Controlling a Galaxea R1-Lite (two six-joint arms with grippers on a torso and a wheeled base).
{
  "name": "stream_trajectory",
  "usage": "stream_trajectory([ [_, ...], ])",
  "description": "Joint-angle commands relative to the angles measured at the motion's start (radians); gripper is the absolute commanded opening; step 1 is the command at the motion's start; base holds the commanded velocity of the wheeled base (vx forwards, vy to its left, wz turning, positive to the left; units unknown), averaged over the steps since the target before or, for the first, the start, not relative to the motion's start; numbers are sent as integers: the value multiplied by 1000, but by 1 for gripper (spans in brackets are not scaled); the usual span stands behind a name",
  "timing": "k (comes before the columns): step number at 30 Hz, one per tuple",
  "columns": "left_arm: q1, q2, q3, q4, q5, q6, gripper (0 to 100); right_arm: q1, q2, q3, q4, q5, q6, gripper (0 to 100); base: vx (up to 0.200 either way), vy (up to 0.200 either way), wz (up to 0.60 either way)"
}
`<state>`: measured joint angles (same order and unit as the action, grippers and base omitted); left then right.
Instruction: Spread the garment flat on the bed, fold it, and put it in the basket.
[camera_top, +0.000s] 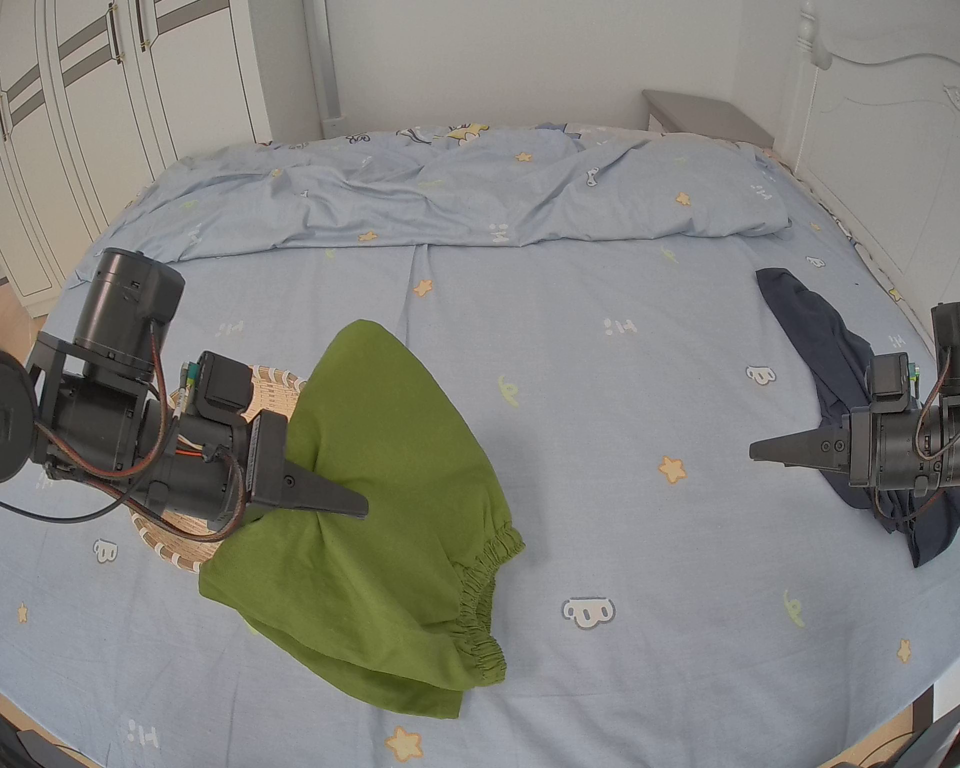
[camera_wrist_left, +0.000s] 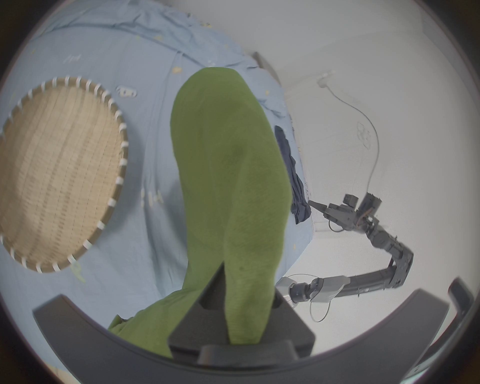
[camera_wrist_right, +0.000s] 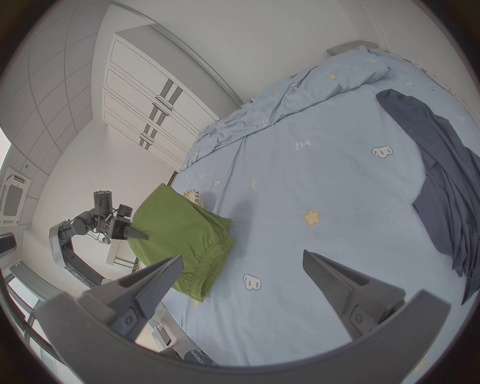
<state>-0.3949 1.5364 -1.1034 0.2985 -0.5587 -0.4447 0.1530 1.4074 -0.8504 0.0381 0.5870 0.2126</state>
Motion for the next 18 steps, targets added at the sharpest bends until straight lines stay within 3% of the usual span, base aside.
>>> stream_trajectory([
  [1, 7, -68, -7, -1, 0, 55, 0, 0, -1, 1, -1, -1, 1, 100, 0, 0, 0],
  [2, 18, -73, -38, 1, 0, 116, 0, 0, -1, 1, -1, -1, 1, 100, 0, 0, 0],
  [9, 142, -71, -122, 11, 2, 213, 0, 0, -1, 1, -4, -1, 1, 100, 0, 0, 0],
  [11, 220, -70, -135, -6, 0, 267, 0, 0, -1, 1, -4, -1, 1, 100, 0, 0, 0],
  [18, 410, -39, -135, -153, -21, 279, 0, 0, -5, -1, -6, -1, 2, 100, 0, 0, 0],
])
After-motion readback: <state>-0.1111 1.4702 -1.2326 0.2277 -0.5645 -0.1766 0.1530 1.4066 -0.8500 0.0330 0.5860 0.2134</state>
